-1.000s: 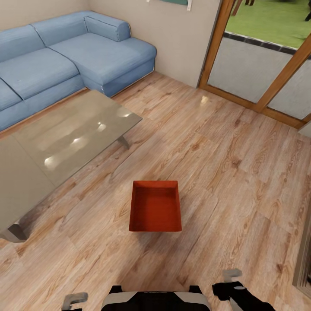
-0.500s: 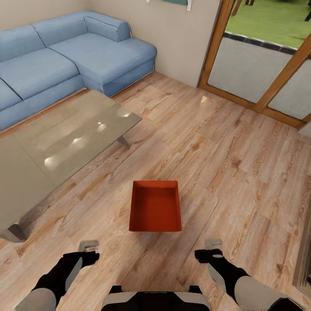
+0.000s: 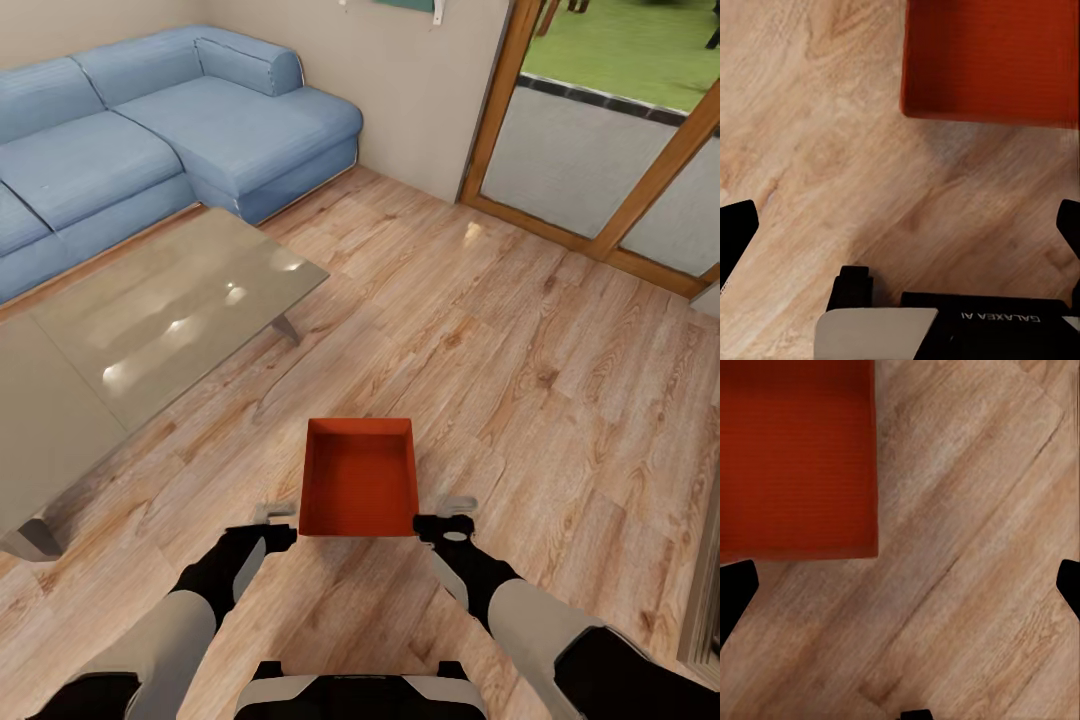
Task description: Move the two storage containers from the living room to the garage. In the garage, place one container on the floor and stack the other container on top of it (either order is fine).
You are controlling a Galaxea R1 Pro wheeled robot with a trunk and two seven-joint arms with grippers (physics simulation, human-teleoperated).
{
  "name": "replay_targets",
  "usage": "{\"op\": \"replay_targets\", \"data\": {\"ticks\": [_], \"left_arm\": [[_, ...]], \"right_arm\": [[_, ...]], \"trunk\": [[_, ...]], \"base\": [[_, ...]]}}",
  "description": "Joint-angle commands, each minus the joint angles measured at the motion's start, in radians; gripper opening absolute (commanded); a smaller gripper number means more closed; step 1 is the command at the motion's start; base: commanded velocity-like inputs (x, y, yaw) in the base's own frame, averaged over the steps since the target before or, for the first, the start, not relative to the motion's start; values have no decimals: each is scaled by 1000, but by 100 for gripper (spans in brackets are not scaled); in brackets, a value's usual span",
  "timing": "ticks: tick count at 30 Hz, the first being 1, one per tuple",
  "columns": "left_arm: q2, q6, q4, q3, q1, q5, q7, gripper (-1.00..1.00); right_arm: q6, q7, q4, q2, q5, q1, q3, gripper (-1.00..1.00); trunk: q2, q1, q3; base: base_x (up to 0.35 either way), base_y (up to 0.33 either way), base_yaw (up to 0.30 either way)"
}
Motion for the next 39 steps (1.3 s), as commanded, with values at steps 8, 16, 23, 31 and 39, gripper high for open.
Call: {"op": "replay_targets", "data": {"ticks": [8,16,23,31,39], "left_arm": [[-62,-32,-26,5,-3,-90,11,100],[-61,-36,-75,9,-3,-88,8,100],[-67,-23,-120,10,-3,-86,4,100],[-67,-11,-125,10,-3,-88,1,100],[-67,35,-135,9,-3,-88,0,100]], "right_arm": [[-36,-22,-1,30,-6,-27,8,100],[-32,-23,-1,37,-6,-28,8,100],[-32,-25,-1,36,-8,-28,8,100],[-31,-25,-1,36,-9,-28,8,100],[-30,-25,-1,36,-9,-28,8,100]], "trunk": [[-1,0,-1],[-1,0,-1],[-1,0,-1],[-1,0,-1],[-43,23,-20]], "base": [[0,0,0],[0,0,0],[0,0,0],[0,0,0],[0,0,0]]}}
